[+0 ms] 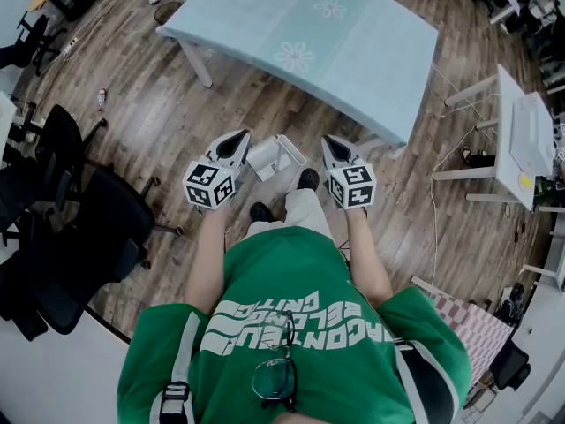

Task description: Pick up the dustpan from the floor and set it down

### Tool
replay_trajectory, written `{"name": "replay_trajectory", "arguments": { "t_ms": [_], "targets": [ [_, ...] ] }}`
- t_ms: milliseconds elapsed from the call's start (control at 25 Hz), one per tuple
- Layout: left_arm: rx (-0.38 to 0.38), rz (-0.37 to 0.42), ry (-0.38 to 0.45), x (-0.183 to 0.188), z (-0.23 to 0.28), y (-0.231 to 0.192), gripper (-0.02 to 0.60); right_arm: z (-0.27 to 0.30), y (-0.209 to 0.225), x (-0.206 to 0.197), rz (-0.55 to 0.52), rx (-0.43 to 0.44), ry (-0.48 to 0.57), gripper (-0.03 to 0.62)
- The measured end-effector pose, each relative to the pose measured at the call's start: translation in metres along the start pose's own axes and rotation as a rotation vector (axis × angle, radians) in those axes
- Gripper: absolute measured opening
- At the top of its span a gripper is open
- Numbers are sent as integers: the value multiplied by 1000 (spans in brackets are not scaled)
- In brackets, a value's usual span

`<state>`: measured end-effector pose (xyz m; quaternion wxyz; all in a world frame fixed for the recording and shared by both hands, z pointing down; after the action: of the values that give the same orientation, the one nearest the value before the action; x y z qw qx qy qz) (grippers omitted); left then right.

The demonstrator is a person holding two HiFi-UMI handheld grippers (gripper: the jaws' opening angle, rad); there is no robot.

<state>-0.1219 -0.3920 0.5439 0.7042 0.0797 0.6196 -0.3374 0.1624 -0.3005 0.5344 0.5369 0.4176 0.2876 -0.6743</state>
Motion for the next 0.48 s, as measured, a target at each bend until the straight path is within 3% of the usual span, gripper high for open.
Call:
{"name": "replay_trajectory", "arguments": {
  "t_ms": [480],
  "targets": [
    [-1,-1,1,3,2,-5,3,6,0,3,-7,-2,-12,8]
  ]
}}
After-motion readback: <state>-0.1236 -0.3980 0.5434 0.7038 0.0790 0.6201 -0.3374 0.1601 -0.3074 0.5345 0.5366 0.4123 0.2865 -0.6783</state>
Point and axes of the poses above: the fingertips, and each gripper's own axes: z forward along the fingers, y to its right, x out of its top, the point moved 10 cm from there along -z, backward along the fingers, and after that the axes turned 2 degrees about x, right-handed, at the moved point
